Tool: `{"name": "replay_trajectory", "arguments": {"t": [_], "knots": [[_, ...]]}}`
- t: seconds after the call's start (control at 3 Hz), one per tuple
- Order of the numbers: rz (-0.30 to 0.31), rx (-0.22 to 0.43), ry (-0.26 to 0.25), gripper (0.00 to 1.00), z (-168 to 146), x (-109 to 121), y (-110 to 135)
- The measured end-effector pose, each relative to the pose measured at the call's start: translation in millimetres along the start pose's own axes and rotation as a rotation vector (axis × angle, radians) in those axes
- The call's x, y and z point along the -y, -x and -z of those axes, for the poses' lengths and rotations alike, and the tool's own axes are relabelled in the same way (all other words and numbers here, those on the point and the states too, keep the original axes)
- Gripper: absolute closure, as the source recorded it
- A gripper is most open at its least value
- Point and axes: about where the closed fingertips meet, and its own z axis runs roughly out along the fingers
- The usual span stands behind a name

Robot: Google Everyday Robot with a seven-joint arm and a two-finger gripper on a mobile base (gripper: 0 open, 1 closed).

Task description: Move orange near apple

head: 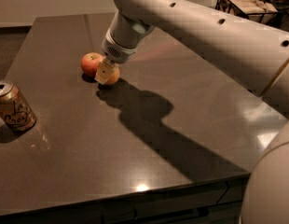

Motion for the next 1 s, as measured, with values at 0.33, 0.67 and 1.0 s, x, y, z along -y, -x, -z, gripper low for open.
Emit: {"name": "replay_trajectory", "arguments": {"t": [0.33,0.67,1.0], "knots": [[0.001,0.007,0.003,0.12,-3.6,-3.2,-2.6],[0.003,0.005,0.005,0.00,-4.7,-4.0,-2.5],[0.003,0.005,0.005,0.00,-4.8,-4.0,-2.5]]}}
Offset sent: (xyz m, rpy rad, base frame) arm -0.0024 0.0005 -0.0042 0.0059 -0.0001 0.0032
